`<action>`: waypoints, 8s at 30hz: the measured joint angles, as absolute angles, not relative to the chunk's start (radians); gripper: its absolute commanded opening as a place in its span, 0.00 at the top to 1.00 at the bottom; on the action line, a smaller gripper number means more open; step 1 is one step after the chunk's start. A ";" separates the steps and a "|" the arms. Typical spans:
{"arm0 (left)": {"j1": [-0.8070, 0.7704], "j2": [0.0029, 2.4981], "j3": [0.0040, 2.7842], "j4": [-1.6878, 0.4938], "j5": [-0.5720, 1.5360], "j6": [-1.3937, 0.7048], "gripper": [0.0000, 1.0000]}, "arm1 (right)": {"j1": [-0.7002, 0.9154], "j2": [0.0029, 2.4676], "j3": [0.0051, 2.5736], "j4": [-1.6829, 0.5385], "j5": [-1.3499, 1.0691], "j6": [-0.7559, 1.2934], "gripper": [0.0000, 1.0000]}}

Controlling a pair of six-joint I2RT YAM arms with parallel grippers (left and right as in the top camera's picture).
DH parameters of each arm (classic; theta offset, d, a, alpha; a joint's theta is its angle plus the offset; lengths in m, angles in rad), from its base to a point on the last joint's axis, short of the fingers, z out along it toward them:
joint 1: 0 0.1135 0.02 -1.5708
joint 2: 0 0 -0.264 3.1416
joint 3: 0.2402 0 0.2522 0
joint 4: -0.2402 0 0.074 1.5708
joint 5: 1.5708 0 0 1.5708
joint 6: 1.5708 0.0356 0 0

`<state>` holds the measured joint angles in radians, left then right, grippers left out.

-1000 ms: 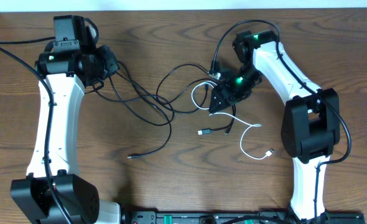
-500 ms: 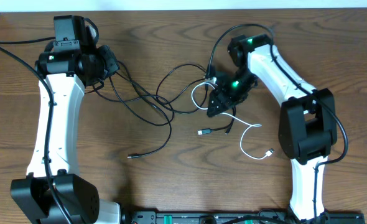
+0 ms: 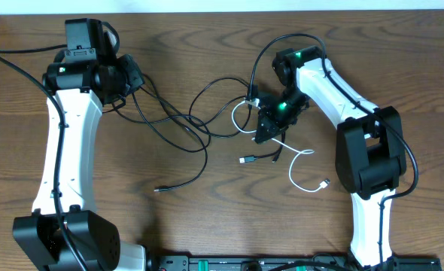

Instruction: Untangle cables

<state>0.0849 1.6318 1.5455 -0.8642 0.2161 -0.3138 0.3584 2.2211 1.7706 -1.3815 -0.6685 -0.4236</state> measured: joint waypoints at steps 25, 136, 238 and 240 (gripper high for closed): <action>0.085 1.633 1.546 -0.864 0.216 -0.314 0.92 | 0.077 2.039 2.505 -1.494 -0.823 -0.222 0.99; -0.098 1.058 1.545 -0.345 0.465 -0.548 0.92 | 0.089 2.219 2.515 -1.483 -0.464 -0.185 0.01; 0.090 1.627 1.547 -0.794 0.548 -0.430 0.92 | -0.191 1.588 2.079 -0.934 -0.873 -0.169 0.99; 0.090 1.649 1.547 -0.810 0.495 -0.418 0.92 | -0.259 1.579 2.079 -0.944 -0.844 -0.141 0.99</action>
